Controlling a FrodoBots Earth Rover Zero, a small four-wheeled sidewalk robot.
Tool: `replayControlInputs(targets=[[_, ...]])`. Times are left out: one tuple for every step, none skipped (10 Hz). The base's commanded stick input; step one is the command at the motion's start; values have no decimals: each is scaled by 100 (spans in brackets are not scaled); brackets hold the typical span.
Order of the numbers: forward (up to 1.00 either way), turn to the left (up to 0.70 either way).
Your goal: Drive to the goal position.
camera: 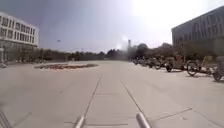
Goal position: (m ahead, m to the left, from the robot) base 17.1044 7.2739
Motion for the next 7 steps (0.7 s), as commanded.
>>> replayControlInputs(targets=[[100,0],[100,0],[100,16],[100,40],[100,18],[100,0],[100,0]])
